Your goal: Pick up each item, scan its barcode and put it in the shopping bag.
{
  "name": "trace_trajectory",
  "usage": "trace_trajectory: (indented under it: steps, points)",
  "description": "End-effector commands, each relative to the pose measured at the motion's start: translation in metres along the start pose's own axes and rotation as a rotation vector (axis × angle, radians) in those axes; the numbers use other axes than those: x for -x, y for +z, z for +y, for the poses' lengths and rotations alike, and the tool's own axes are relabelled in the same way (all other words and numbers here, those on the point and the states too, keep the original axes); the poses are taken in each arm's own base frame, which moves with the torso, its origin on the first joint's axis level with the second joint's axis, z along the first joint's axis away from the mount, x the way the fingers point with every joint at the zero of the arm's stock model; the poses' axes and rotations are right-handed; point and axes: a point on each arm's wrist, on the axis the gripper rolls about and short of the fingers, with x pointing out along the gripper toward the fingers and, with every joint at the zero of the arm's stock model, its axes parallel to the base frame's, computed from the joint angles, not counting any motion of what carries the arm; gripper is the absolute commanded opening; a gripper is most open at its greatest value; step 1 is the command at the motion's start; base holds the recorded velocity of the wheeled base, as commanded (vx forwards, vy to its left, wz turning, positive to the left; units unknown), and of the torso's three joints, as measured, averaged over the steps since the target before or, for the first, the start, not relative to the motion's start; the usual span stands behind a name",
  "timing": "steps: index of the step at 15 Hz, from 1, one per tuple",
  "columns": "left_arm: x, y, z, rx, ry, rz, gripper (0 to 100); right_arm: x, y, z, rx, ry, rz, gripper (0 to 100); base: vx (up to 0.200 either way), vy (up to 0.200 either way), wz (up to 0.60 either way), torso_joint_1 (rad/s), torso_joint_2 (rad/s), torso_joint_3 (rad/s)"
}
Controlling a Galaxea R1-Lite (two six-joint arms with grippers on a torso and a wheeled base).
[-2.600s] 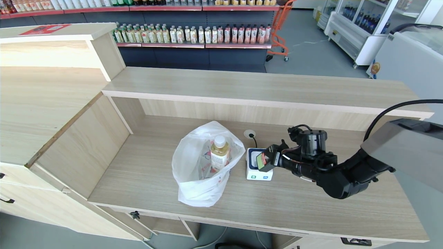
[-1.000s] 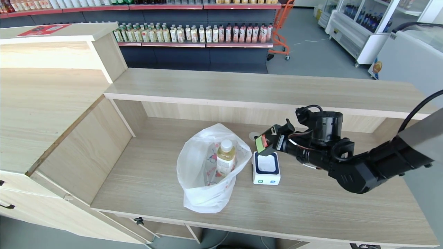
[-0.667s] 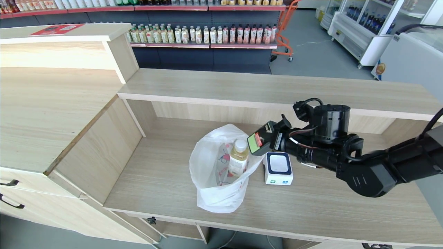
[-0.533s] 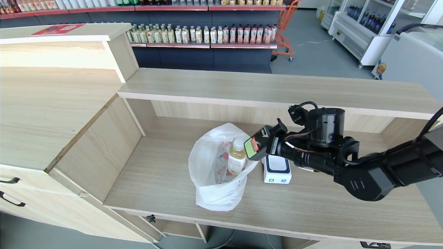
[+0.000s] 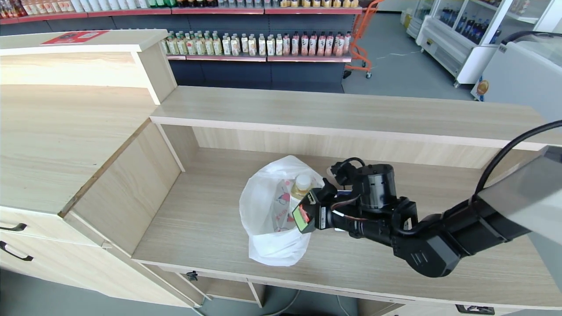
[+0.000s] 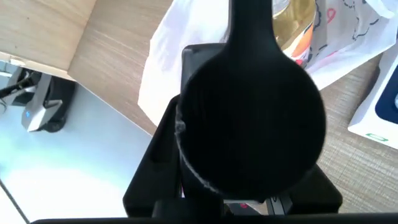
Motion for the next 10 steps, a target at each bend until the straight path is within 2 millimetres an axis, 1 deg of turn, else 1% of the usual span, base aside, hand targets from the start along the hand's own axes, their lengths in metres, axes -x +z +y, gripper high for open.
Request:
trace_trajectory:
  steps: [1,2,4,6,7,8,10]
  points:
    - [0.0,0.0,0.0,0.0,0.0,0.002,100,-0.027,-0.028,0.004,0.082,-0.017,0.066,0,0.0,0.0,0.0,0.0,0.0,0.0]
    - [0.0,0.0,0.0,0.0,0.0,0.002,100,-0.037,-0.031,0.005,0.127,-0.01,0.067,0,0.0,0.0,0.0,0.0,0.0,0.0]
    - [0.0,0.0,0.0,0.0,0.0,0.002,100,-0.063,-0.03,0.013,0.179,0.018,0.004,0,0.0,0.0,0.0,0.0,0.0,0.0]
    - [0.0,0.0,0.0,0.0,0.0,0.0,100,-0.08,-0.025,0.023,0.23,0.044,-0.045,0,0.0,0.0,0.0,0.0,0.0,0.0]
    - [0.0,0.0,0.0,0.0,0.0,0.002,100,-0.085,-0.025,0.026,0.26,0.051,-0.055,0,0.0,0.0,0.0,0.0,0.0,0.0]
    - [0.0,0.0,0.0,0.0,0.0,0.002,100,-0.088,-0.029,0.025,0.296,0.052,-0.047,0,0.0,0.0,0.0,0.0,0.0,0.0]
    - [0.0,0.0,0.0,0.0,0.0,0.002,100,-0.094,-0.044,0.018,0.398,0.037,-0.013,0,0.0,0.0,0.0,0.0,0.0,0.0]
